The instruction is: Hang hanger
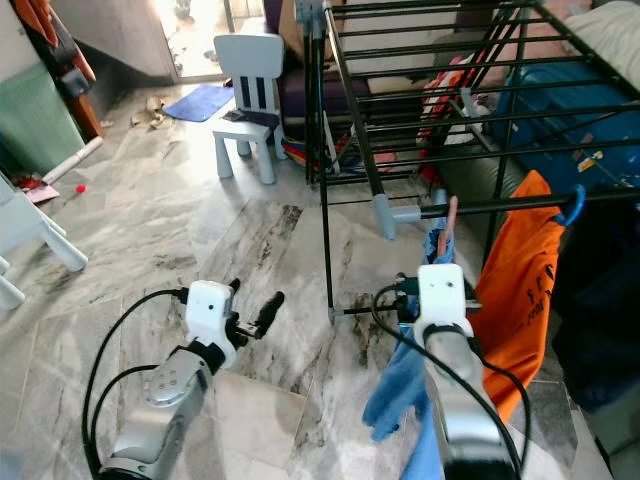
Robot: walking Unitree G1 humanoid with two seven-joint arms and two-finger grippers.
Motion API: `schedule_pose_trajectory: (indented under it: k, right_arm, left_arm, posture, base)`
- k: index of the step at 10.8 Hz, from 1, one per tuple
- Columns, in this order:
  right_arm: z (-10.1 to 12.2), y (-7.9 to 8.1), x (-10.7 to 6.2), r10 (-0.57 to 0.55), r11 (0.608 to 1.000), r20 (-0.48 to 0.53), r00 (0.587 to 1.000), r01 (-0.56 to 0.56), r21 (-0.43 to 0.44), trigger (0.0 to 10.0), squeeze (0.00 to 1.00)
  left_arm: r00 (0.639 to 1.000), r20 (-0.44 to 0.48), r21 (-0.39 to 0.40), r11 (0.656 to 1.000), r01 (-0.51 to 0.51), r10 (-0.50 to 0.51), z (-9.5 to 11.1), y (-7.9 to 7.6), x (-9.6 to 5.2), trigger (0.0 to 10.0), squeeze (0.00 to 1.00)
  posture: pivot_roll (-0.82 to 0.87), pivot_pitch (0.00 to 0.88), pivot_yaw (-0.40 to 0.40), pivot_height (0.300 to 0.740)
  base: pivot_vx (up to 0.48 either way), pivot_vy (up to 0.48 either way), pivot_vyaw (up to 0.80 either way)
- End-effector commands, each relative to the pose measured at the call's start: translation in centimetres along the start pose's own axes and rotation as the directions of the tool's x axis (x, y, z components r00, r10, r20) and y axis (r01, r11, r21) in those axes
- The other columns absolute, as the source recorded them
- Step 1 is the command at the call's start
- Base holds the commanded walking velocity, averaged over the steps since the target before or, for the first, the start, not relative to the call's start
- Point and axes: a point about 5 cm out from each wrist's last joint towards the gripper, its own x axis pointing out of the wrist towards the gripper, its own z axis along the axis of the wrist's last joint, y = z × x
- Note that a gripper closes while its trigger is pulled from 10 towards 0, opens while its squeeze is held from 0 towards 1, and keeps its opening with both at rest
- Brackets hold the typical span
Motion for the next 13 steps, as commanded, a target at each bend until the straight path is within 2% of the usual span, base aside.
schedule_pose_trajectory:
  k: [1,3,8,10,13]
  right_arm:
    - [-0.2,0.2,0.4,0.008,1.0,-0.033,0.999,-0.008,0.003,10.0,0.0]
    - [-0.2,-0.5,0.6,-0.044,0.999,-0.037,0.998,0.044,-0.006,10.0,0.0]
    - [-0.5,-1.1,-0.1,-0.07,0.997,-0.014,0.997,0.07,-0.04,10.0,0.0]
    - [-0.2,-1.0,-0.7,-0.06,0.994,0.043,0.997,0.063,-0.085,10.0,0.0]
    - [0.5,-1.8,-1.1,-0.088,0.992,0.108,0.99,0.098,-0.083,10.0,0.0]
  left_arm:
    - [1.0,-0.014,0.004,1.0,0.002,-0.002,-0.2,0.1,0.0,10.0,0.0]
    - [1.0,-0.014,0.005,1.0,-0.003,0.004,-0.1,0.2,0.1,10.0,0.0]
    - [0.999,-0.026,0.004,1.0,0.021,-0.021,-0.3,-0.3,0.4,10.0,0.0]
    - [1.0,-0.021,0.005,1.0,0.017,-0.017,0.0,0.0,0.7,10.0,0.0]
    - [1.0,-0.024,0.004,1.0,0.02,-0.02,-0.2,-0.2,0.5,10.0,0.0]
  posture:
    - [-0.13,0.046,0.045,0.74]
    - [-0.13,0.046,0.044,0.74]
    - [-0.17,0.074,0.076,0.74]
    - [-0.17,0.075,0.08,0.74]
    - [-0.16,0.066,0.078,0.74]
  base:
    - [0.0,0.0,0.0]
    - [0.0,0.0,0.0]
    - [0.0,0.0,0.0]
    - [0.0,0.0,0.0]
    - [0.0,0.0,0.0]
